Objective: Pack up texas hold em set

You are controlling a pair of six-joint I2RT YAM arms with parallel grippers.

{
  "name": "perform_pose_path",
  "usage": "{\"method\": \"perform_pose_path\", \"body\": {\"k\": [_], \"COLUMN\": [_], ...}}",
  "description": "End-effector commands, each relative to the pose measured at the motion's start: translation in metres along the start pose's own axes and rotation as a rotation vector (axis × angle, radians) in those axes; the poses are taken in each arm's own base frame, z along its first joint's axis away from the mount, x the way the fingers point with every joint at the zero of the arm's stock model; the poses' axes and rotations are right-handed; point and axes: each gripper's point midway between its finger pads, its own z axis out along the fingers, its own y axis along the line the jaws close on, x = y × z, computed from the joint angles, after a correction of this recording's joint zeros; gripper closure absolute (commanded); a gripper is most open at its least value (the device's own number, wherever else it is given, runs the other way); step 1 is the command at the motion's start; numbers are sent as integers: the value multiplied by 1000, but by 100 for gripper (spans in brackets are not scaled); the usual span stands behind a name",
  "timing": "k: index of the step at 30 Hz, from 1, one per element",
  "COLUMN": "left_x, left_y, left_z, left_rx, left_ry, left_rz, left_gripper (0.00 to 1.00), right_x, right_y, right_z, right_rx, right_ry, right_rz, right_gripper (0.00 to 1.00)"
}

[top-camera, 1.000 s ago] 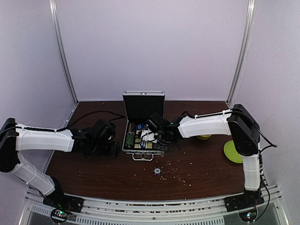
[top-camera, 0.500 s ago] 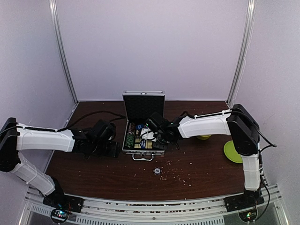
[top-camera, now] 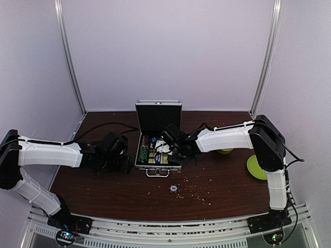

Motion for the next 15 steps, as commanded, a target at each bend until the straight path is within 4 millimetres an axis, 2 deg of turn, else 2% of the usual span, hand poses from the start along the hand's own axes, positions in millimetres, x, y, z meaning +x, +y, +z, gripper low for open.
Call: {"method": "perform_pose_path", "body": {"k": [1, 5, 15], "left_x": [-8, -8, -3], "left_y": [-5, -5, -4], "left_z": [2, 3, 4], "left_rx": [14, 15, 18], "left_ry": [-28, -26, -21], "left_rz": [-9, -9, -22], "left_gripper": [42, 42, 42], "right_x": [-2, 2, -1], "right_y": [-5, -9, -19], "right_z": [1, 9, 7], "right_rx": [8, 51, 75], "right_ry": [0, 25, 17], "right_rz": [5, 1, 42], "right_gripper": [39, 35, 36]}}
